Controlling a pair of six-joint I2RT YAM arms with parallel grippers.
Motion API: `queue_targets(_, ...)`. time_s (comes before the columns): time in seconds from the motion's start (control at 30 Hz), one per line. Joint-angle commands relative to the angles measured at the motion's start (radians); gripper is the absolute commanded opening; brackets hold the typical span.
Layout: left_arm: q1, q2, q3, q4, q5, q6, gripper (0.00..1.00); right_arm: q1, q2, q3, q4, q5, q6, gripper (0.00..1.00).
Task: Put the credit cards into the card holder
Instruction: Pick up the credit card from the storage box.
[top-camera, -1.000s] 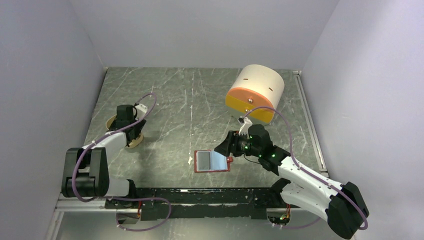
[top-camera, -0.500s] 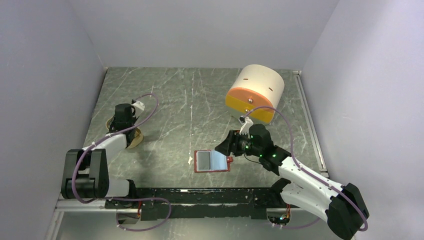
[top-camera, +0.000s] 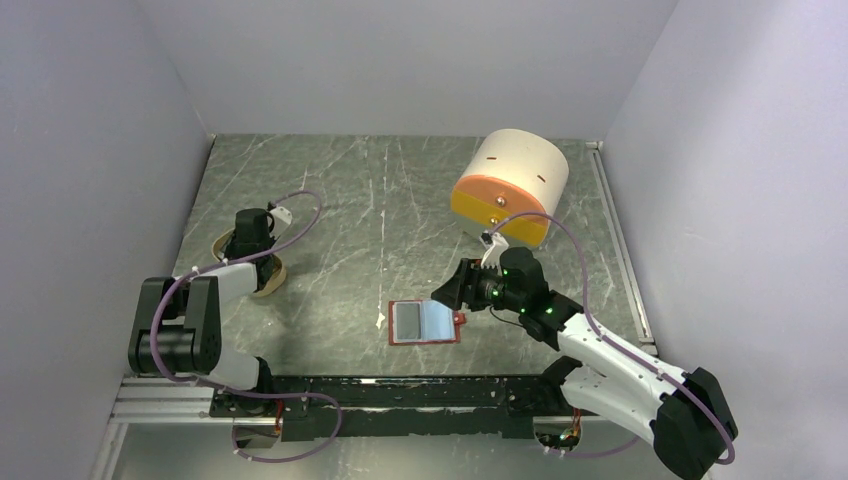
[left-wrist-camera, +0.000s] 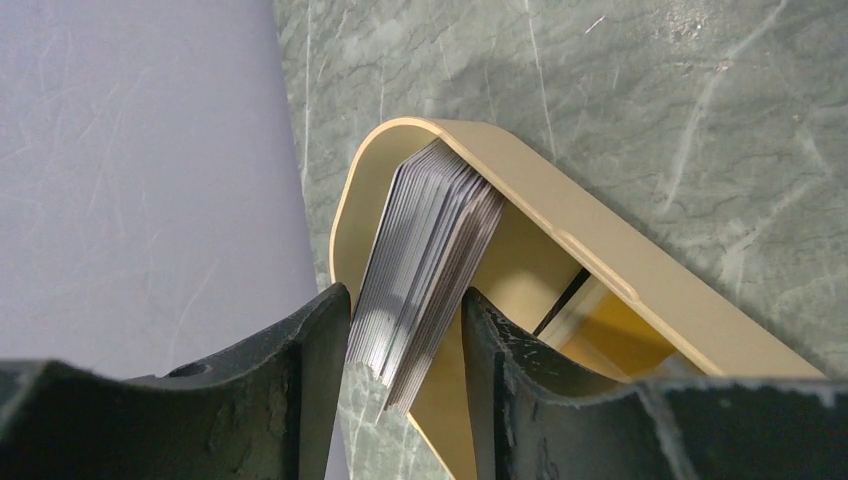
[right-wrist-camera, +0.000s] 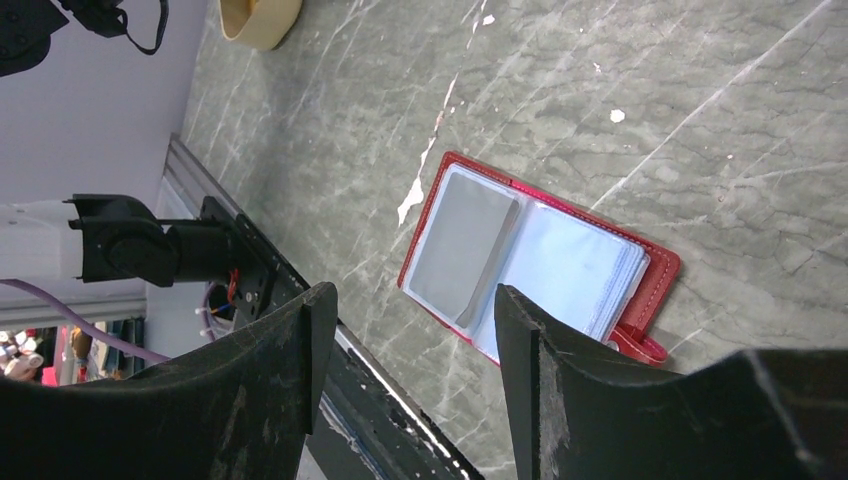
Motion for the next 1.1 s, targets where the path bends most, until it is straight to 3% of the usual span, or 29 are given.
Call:
queue_targets(0.0,0.004,-0.031,0.030,0.064,-0.045,0.041,0.49,-0.011,-0.004,-0.006,0.009,-0.018,-0.016,0.63)
queue_targets(0.23,0.004,-0.047,0.049,0.012,-0.031,0.040,0.37,-0.014,0.002,-0.016,0.026,-0.029,-0.007,0.63)
queue_targets(0.83,0.004,-0.039,0.053,-0.034,-0.017,0.036,0.36,-0.019,0.001,-0.021,0.029,-0.033,-0.009,0.63)
queue_targets(1.07,0.004,0.032,0.050,0.024,-0.032,0.044,0.51,-0.024,-0.003,-0.017,0.020,-0.036,-0.016,0.63)
